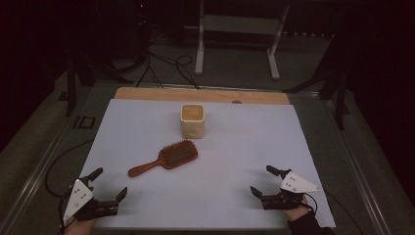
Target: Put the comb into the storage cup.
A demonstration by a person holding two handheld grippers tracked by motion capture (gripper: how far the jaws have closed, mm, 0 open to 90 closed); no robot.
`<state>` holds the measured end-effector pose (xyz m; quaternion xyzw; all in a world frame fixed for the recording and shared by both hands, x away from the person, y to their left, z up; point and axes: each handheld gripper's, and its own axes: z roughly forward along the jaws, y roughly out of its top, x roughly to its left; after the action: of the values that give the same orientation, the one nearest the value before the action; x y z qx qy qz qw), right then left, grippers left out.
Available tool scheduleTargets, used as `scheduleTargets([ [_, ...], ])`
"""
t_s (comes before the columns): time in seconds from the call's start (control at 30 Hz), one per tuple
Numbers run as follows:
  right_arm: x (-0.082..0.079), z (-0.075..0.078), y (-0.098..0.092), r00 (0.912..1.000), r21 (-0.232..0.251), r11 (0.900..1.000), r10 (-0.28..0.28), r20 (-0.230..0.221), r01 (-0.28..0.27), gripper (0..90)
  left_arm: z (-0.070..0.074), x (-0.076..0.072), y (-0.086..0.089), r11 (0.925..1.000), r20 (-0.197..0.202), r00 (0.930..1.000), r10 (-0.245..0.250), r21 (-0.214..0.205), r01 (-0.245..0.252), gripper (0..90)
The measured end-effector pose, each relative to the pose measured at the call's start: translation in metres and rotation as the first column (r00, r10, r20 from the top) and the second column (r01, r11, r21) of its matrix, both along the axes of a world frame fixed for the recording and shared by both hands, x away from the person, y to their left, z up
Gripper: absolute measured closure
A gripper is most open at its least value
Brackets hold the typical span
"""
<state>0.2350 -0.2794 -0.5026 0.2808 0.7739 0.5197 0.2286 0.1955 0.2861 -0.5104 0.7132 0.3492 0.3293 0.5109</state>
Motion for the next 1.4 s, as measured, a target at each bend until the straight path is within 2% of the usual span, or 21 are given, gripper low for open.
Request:
scheduleTargets([
  [0.47, -0.006, 0.005, 0.002, 0.9995, 0.001, 1.0000, -0.009, 0.032, 0.009, 8.9, 0.007, -0.001, -0.001, 0.9999, 0.010, 0.9999, -0.009, -0.014, 0.009, 0.1],
  [0.57, -0.008, 0.007, 0.003, 0.9990, 0.004, 0.9999, -0.015, 0.042, 0.015, 8.9, 0.015, -0.004, -0.001, 0.9995, 0.021, 0.9997, -0.010, -0.031, 0.011, 0.1],
  [0.73, -0.009, 0.008, 0.003, 0.9986, -0.004, 0.9998, -0.018, 0.050, 0.018, 8.9, 0.021, -0.005, 0.001, 0.9990, -0.002, 0.9998, -0.020, -0.041, 0.020, 0.1],
  [1.1, -0.010, 0.010, 0.005, 0.9984, 0.015, 0.9998, -0.016, 0.054, 0.015, 8.9, 0.050, -0.004, 0.008, 0.9957, -0.032, 0.9961, -0.082, -0.047, 0.080, 0.1],
  [1.17, -0.010, 0.010, 0.006, 0.9986, 0.017, 0.9998, -0.013, 0.052, 0.012, 8.9, 0.060, -0.002, 0.008, 0.9955, -0.017, 0.9961, -0.087, -0.040, 0.086, 0.1],
  [1.4, -0.010, 0.011, 0.007, 0.9983, 0.020, 0.9998, -0.005, 0.058, 0.004, 8.9, 0.076, 0.005, 0.007, 0.9944, -0.011, 0.9945, -0.104, -0.017, 0.104, 0.1],
])
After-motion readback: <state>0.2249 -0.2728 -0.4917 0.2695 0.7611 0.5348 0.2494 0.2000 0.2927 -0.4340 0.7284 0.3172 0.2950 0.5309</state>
